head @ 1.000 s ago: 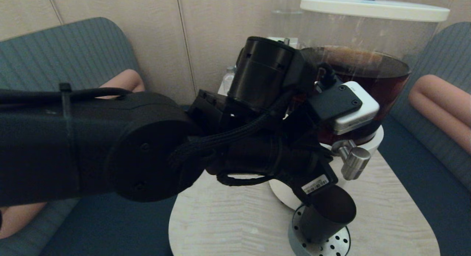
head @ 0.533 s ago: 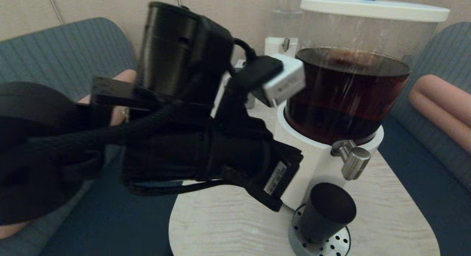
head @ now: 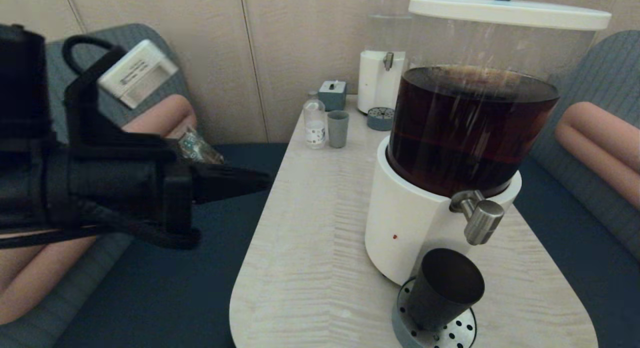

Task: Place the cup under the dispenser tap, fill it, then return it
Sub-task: Place the cup next to the water dispenser

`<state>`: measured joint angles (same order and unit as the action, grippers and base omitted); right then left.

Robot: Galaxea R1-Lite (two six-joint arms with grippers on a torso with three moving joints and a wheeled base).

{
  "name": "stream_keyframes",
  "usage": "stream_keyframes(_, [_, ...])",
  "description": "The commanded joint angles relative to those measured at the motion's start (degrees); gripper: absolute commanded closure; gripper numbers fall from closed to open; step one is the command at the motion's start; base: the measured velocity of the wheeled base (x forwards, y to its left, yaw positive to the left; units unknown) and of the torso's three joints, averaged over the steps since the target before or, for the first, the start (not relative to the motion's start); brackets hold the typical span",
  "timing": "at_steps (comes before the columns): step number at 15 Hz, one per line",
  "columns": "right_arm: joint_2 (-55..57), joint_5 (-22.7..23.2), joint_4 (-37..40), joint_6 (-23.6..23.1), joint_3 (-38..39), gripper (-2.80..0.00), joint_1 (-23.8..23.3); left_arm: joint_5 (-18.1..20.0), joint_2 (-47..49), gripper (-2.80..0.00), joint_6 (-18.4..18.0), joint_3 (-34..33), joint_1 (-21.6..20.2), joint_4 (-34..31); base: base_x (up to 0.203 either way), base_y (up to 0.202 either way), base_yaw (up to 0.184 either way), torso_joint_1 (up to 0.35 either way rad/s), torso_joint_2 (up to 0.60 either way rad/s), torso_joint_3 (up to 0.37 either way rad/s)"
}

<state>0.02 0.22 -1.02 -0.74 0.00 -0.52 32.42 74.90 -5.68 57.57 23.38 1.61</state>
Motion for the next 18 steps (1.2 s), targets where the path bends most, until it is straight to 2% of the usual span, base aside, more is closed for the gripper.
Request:
stream_keyframes(1, [-0.1,0.0,0.0,-0.1,0.4,0.0,0.0,5.9,-6.0,0.0,-1.1,-7.4,-7.5,3.4,0.0,0.0,0.0,0.0,0.0,0.0])
stream_keyframes(2, [-0.1,0.0,0.0,-0.1,0.4,0.0,0.0,9.8,-6.9,0.0,-2.2,-11.3,-11.1,7.2,0.0,0.0,0.0,0.0,0.0,0.0])
stream_keyframes(4, [-0.1,0.0,0.0,-0.1,0.4,0.0,0.0,14.4,-7.4,0.0,-5.3,-18.6,-14.3,17.6,0.0,0.0,0.0,0.0,0.0,0.0])
stream_keyframes(7, [-0.1,0.0,0.0,-0.1,0.4,0.0,0.0,16.1,-3.0,0.0,-7.6,-24.8,-14.2,29.3,0.0,0.0,0.0,0.0,0.0,0.0])
stream_keyframes(9, [-0.1,0.0,0.0,-0.1,0.4,0.0,0.0,16.2,0.3,0.0,-7.9,-28.0,-12.5,36.4,0.0,0.0,0.0,0.0,0.0,0.0])
stream_keyframes(10, [-0.1,0.0,0.0,-0.1,0.4,0.0,0.0,16.2,1.5,-2.8,-8.0,-28.9,-11.9,38.4,0.0,0.0,0.0,0.0,0.0,0.0])
stream_keyframes(13, [-0.1,0.0,0.0,-0.1,0.4,0.0,0.0,16.2,4.8,-2.8,-8.0,-31.3,-10.2,44.0,0.0,0.0,0.0,0.0,0.0,0.0])
stream_keyframes(18, [-0.1,0.0,0.0,-0.1,0.4,0.0,0.0,16.1,13.9,-2.8,-8.0,-31.7,-6.5,54.4,0.0,0.0,0.0,0.0,0.0,0.0])
